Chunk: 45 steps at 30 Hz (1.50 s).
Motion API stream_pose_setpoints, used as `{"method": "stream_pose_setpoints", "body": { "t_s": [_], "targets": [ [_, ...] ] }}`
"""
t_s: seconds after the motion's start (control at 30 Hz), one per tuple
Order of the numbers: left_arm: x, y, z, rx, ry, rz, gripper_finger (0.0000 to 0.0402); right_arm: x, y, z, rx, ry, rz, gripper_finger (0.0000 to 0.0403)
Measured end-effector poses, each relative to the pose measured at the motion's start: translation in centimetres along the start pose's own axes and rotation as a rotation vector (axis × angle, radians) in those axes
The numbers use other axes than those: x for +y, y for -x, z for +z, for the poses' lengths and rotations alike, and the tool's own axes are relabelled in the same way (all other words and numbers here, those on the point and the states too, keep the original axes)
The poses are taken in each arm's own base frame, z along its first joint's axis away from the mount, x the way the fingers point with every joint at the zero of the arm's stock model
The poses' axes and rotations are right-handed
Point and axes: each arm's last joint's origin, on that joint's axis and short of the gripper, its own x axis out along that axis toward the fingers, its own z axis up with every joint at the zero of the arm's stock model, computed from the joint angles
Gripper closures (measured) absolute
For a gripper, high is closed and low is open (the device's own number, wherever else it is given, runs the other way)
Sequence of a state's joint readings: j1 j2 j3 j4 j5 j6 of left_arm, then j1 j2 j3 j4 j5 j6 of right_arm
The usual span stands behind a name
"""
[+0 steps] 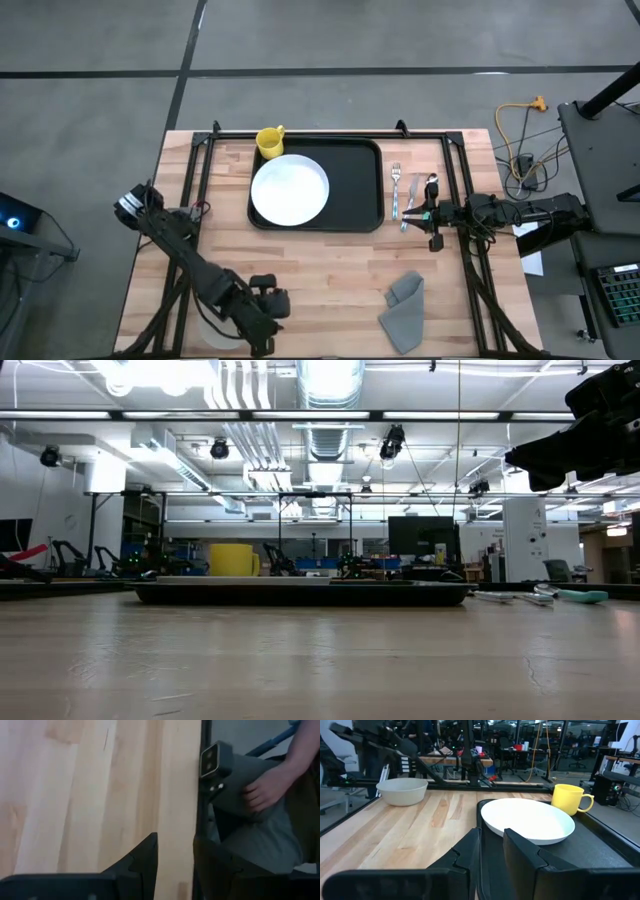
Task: Set up tray
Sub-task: Put the gray bowl on top of the white plate on the black tray
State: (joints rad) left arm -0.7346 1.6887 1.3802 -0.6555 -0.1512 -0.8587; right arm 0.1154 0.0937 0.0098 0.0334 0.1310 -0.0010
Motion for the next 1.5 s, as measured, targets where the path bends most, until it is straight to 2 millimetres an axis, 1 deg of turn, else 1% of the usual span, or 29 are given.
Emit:
{"method": "stream_pose_setpoints", "body": {
  "t_s": [0.1, 0.2, 0.27, 0.37, 0.5, 0.63, 0.73, 0.83, 0.97, 1.13, 1.33, 1.5],
  "targets": [
    [-1.5, -0.1, 0.8, 0.017, -0.019, 0.015, 0.0297, 0.0, 0.0, 0.0, 0.000, 0.000, 0.000, 0.0326],
    [-3.0, -0.3, 1.2, 0.097, -0.043, 0.048, 0.0297, 0.0, 0.0, 0.0, -0.001, 0.000, 0.001, 0.0331],
    [-3.8, -0.4, 1.1, 0.174, -0.063, 0.114, 0.0297, 0.0, 0.0, 0.0, -0.001, 0.000, 0.000, 0.0334],
    [-5.4, -0.8, 1.0, 0.246, -0.033, 0.195, 0.0297, 0.0, 0.0, 0.0, 0.000, 0.000, 0.000, 0.0335],
    [-7.7, -1.6, 0.6, 0.277, -0.019, 0.229, 0.0297, 0.0, 0.0, 0.0, 0.000, 0.000, 0.000, 0.0330],
    [-9.2, -2.8, -0.4, 0.304, 0.033, 0.277, 0.0297, 0.0, 0.0, 0.0, 0.000, 0.000, 0.000, 0.0325],
    [-9.4, -3.2, -1.3, 0.328, 0.099, 0.352, 0.0297, 0.0, 0.0, 0.0, 0.000, 0.000, 0.001, 0.0323],
    [-9.2, -3.4, -2.3, 0.347, 0.157, 0.428, 0.0297, 0.0, 0.0, 0.0, 0.000, 0.000, 0.000, 0.0326],
    [-9.1, -3.5, -3.1, 0.341, 0.226, 0.465, 0.0297, 0.0, 0.0, 0.0, 0.000, 0.000, 0.000, 0.0332],
    [-8.7, -4.0, -3.6, 0.346, 0.245, 0.497, 0.0297, 0.0, 0.0, 0.0, 0.000, 0.000, 0.001, 0.0334],
    [-7.9, -4.9, -4.4, 0.368, 0.242, 0.550, 0.0297, 0.0, 0.0, 0.0, 0.000, 0.000, 0.000, 0.0326],
    [-7.7, -5.1, -4.5, 0.365, 0.270, 0.570, 0.0297, 0.0, 0.0, 0.0, 0.000, 0.000, 0.000, 0.0324]
  ]
}}
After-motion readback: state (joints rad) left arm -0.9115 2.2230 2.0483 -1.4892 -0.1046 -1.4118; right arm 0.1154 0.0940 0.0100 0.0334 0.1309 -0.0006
